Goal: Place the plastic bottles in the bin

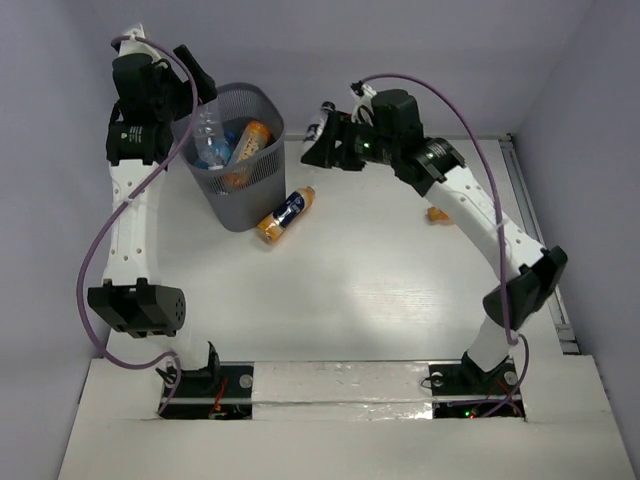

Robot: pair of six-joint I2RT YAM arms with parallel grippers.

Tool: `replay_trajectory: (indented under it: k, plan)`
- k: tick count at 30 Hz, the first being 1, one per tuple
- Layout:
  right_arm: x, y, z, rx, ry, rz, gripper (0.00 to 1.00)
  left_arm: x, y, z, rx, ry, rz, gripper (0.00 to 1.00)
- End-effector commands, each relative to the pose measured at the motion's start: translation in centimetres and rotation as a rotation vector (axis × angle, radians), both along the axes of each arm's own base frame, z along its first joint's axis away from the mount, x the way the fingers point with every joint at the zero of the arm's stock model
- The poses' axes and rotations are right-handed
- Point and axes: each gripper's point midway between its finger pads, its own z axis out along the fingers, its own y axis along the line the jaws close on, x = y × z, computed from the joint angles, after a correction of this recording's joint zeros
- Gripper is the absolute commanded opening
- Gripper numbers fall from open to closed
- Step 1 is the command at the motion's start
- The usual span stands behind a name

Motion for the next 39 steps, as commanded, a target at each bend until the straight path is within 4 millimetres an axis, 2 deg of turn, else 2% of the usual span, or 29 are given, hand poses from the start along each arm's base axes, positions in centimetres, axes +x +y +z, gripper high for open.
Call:
replay_trajectory:
  k: [1,2,3,4,5,6,7,9,10,11,13,15,21,24,25,26,27,28,29,30,31,32,33,34,35,36,37,38,39]
  plan:
    - [0.8,3.8,7.8,0.194,-0.136,0.037,0.5,-1.9,-0.3,1.7,-0.026,-0.045,-0.012,0.99]
    - [1.7,5.5,8.6,0.224,-0.147,0.046,0.51,-2.2,-0.3,1.5,-0.029,-0.041,-0.01,0.99]
    - [2.4,6.3,9.1,0.257,-0.131,0.042,0.52,-2.7,-0.3,1.6,-0.034,-0.043,-0.006,0.99]
    - [2.5,7.6,9.8,0.288,-0.136,0.054,0.52,-3.6,-0.3,2.4,-0.034,-0.068,-0.005,0.99]
    - [4.0,8.8,10.3,0.321,-0.152,0.05,0.54,-3.9,-0.2,1.6,-0.037,-0.051,-0.001,0.99]
    - [4.2,10.0,10.6,0.355,-0.134,0.052,0.56,-4.3,-0.2,1.7,-0.036,-0.057,0.002,0.99]
    - [4.6,10.9,11.1,0.389,-0.142,0.042,0.64,-5.4,-0.1,2.5,-0.038,-0.083,0.011,0.99]
    - [6.3,12.8,10.2,0.46,-0.086,0.013,0.79,-6.1,-0.1,2.1,-0.038,-0.077,0.011,0.99]
    - [6.8,13.3,10.8,0.51,-0.096,0.01,0.86,-7.0,-0.2,2.7,-0.037,-0.092,0.003,0.99]
    - [6.7,14.0,10.9,0.534,-0.094,0.016,0.99,-7.3,-0.3,2.2,-0.036,-0.082,-0.002,0.99]
    - [6.9,14.5,11.2,0.552,-0.112,0.01,1.0,-8.4,-0.3,2.4,-0.02,-0.093,-0.007,0.99]
    - [7.0,14.3,11.3,0.541,-0.128,0.004,1.0,-8.8,-1.1,0.8,-0.008,-0.063,-0.033,0.99]
    - [5.9,12.6,12.5,0.478,-0.188,-0.009,1.0,-9.9,-2.7,-1.0,-0.011,-0.038,-0.102,0.92]
    - [5.9,10.0,12.8,0.424,-0.218,-0.058,0.99,-10.5,-4.7,-0.7,0.004,-0.05,-0.168,0.79]
    - [5.7,9.2,13.7,0.432,-0.252,-0.074,0.98,-10.6,-5.3,-0.7,0.011,-0.05,-0.189,0.75]
    - [5.9,8.1,13.8,0.43,-0.263,-0.094,0.96,-10.9,-7.2,-1.3,0.018,-0.041,-0.239,0.66]
    - [5.6,6.0,13.5,0.413,-0.258,-0.122,0.93,-11.1,-8.3,-1.8,0.026,-0.034,-0.269,0.62]
    - [5.7,4.6,13.7,0.408,-0.277,-0.151,0.89,-11.2,-9.2,-2.2,0.05,-0.035,-0.284,0.59]
    - [5.8,3.3,13.3,0.393,-0.278,-0.18,0.75,-11.8,-11.7,-3.7,0.068,-0.008,-0.351,0.46]
    - [6.5,2.2,9.7,0.331,-0.229,-0.214,0.61,-12.1,-12.8,-4.6,0.085,0.007,-0.378,0.39]
    - [6.3,-1.2,11.0,0.339,-0.262,-0.261,0.4,-12.0,-13.6,-5.8,0.112,0.03,-0.381,0.32]
    - [6.5,-2.9,10.0,0.32,-0.25,-0.291,0.12,-12.1,-14.4,-6.9,0.131,0.049,-0.392,0.19]
    - [6.8,-4.7,8.6,0.299,-0.232,-0.328,0.04,-12.7,-16.2,-9.3,0.159,0.094,-0.437,0.1]
    - [7.1,-8.3,5.8,0.262,-0.2,-0.4,0.0,-12.4,-16.3,-11.1,0.197,0.131,-0.411,0.03]
    - [7.2,-10.2,4.2,0.238,-0.179,-0.44,0.0,-12.7,-16.7,-13.7,0.246,0.176,-0.418,0.0]
    - [7.2,-12.1,2.6,0.219,-0.161,-0.483,0.0,-12.9,-17.0,-14.9,0.277,0.196,-0.417,0.0]
    - [6.2,-14.2,0.2,0.191,-0.136,-0.526,0.0,-12.8,-17.5,-16.4,0.314,0.214,-0.402,0.0]
    - [6.4,-16.9,-0.9,0.181,-0.135,-0.584,0.0,-12.8,-17.5,-17.6,0.338,0.232,-0.396,0.0]
    - [6.1,-18.3,-1.7,0.175,-0.133,-0.609,0.0,-12.8,-17.2,-19.5,0.364,0.265,-0.388,0.0]
